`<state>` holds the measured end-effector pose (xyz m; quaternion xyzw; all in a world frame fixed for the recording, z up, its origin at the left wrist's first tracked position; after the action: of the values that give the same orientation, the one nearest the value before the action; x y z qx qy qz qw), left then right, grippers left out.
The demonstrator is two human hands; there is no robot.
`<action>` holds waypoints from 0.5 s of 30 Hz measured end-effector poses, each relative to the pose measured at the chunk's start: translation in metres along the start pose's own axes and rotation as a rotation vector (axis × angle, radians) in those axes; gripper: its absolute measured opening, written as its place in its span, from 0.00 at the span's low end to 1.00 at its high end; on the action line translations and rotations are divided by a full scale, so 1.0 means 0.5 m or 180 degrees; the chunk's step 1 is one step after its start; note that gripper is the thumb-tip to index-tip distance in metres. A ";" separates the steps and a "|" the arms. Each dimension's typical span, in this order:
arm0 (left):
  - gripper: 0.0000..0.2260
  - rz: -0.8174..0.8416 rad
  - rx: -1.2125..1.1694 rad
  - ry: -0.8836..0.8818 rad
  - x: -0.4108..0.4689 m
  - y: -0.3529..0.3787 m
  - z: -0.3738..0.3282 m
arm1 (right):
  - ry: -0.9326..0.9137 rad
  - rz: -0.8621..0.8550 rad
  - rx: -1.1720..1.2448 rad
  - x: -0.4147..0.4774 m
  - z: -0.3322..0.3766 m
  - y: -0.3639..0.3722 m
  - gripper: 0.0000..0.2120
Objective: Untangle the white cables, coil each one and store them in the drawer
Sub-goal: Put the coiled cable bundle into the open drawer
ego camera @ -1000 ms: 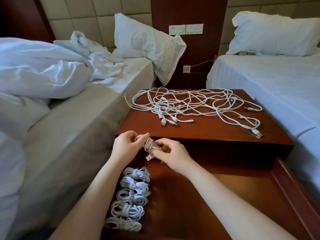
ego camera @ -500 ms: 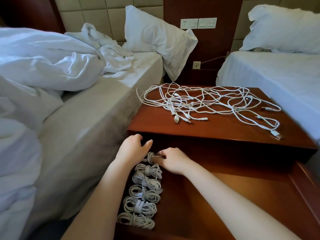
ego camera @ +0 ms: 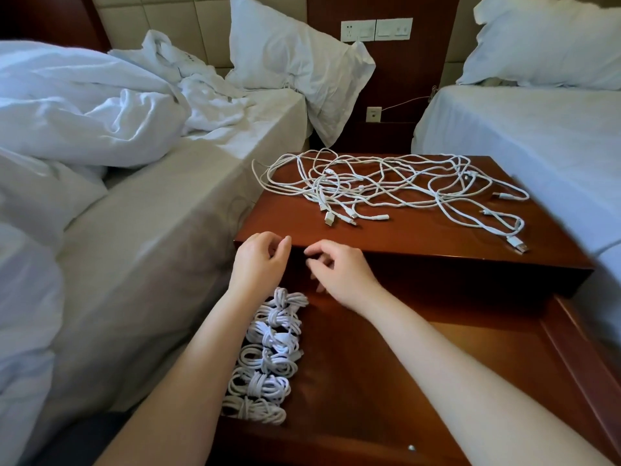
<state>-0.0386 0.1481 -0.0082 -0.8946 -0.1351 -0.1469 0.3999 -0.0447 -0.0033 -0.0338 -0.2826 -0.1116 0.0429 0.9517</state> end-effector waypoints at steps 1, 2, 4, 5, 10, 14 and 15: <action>0.11 -0.0014 -0.0087 0.0064 0.001 0.002 -0.016 | -0.0032 -0.0195 0.0188 0.000 0.005 -0.025 0.08; 0.10 -0.0013 -0.0152 0.0135 0.005 0.004 -0.032 | -0.0061 -0.0394 0.0313 -0.001 0.009 -0.051 0.08; 0.09 0.0048 -0.0273 0.0198 0.018 0.015 -0.064 | -0.0092 -0.0776 0.0418 -0.004 0.008 -0.103 0.07; 0.09 0.0084 -0.0349 0.0194 0.027 0.021 -0.080 | -0.0073 -0.0943 0.0410 -0.005 0.003 -0.128 0.07; 0.07 0.0403 -0.0788 0.0127 0.065 0.097 -0.179 | 0.0076 -0.1495 -0.0098 0.011 -0.053 -0.254 0.08; 0.08 0.0742 -0.0978 0.0186 0.071 0.188 -0.259 | 0.0176 -0.1815 -0.0827 0.002 -0.111 -0.347 0.09; 0.07 0.0804 -0.0980 0.0223 0.068 0.208 -0.276 | 0.0177 -0.1963 -0.1146 -0.006 -0.121 -0.370 0.09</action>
<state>0.0089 -0.0187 0.0218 -0.9493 0.0163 -0.1455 0.2782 -0.0301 -0.1905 0.0173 -0.3999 -0.1714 -0.2744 0.8575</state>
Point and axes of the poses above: each hand's wrist, its own x-axis towards the middle knuckle, its own y-axis out of the palm, z = x × y, the point moved 8 cm from there along x, towards the middle knuckle
